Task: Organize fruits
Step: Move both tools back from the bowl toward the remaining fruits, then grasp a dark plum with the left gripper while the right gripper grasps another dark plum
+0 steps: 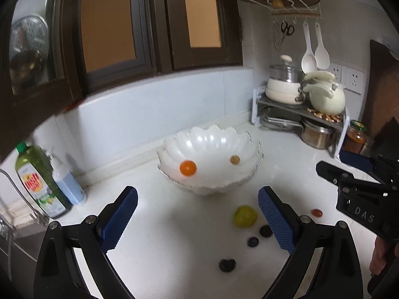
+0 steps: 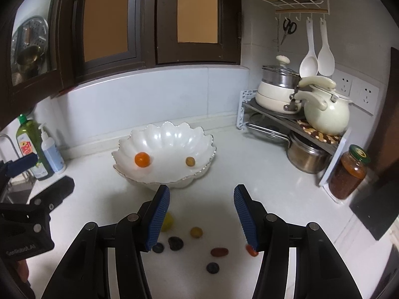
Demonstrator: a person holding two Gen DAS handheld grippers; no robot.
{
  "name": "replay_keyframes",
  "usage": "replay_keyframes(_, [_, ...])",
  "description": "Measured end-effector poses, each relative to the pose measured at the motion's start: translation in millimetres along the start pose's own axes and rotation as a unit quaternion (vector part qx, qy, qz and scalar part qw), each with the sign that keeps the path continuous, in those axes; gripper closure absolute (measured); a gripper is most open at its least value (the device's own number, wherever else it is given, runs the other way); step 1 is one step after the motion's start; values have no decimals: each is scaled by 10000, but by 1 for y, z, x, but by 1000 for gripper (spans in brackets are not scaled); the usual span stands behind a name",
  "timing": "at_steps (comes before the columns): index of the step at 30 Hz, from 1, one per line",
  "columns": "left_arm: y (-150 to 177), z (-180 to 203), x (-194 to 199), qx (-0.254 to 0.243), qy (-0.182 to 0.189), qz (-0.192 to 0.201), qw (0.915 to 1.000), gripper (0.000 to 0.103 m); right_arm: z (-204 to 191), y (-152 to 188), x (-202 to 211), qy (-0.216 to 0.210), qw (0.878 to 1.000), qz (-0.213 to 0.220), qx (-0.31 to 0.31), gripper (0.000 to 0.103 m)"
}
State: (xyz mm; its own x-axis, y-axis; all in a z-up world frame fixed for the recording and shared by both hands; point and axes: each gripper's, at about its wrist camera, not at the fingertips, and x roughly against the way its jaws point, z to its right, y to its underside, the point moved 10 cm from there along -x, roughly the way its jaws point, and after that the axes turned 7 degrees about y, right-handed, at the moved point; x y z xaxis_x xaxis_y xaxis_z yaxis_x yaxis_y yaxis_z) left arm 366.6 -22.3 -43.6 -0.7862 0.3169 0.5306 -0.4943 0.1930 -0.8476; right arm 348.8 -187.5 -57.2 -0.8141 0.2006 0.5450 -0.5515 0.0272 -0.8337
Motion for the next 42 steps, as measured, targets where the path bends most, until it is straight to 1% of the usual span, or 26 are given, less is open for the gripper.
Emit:
replay_keyframes(8, [19, 9, 0, -155, -21, -71, 9999, 4, 6, 20, -2, 124, 9999, -111, -3, 48])
replay_keyframes(11, [29, 13, -2, -233, 30, -193, 9995, 5, 7, 30, -3, 143, 9997, -174, 20, 48])
replay_keyframes(17, [51, 21, -11, -235, 197, -471, 9984, 5, 4, 54, -10, 10, 9989, -455, 58, 48])
replay_keyframes(20, [61, 23, -16, -264, 200, -593, 9977, 7, 3, 64, -14, -11, 9983, -572, 63, 48])
replay_keyframes(22, [68, 24, -21, -230, 222, -704, 9970, 10, 3, 70, -18, -17, 9978, -657, 58, 48])
replay_keyframes(33, [107, 30, -47, -108, 338, -1198, 9922, 18, 0, 110, -42, -174, 9926, -1201, -32, 48])
replay_keyframes(39, [123, 33, -59, -32, 403, -1421, 9890, 21, 3, 126, -56, -114, 9903, -1386, -27, 49])
replay_keyframes(42, [129, 35, -66, -22, 428, -1514, 9875, 24, 6, 133, -63, -80, 9894, -1447, -52, 49])
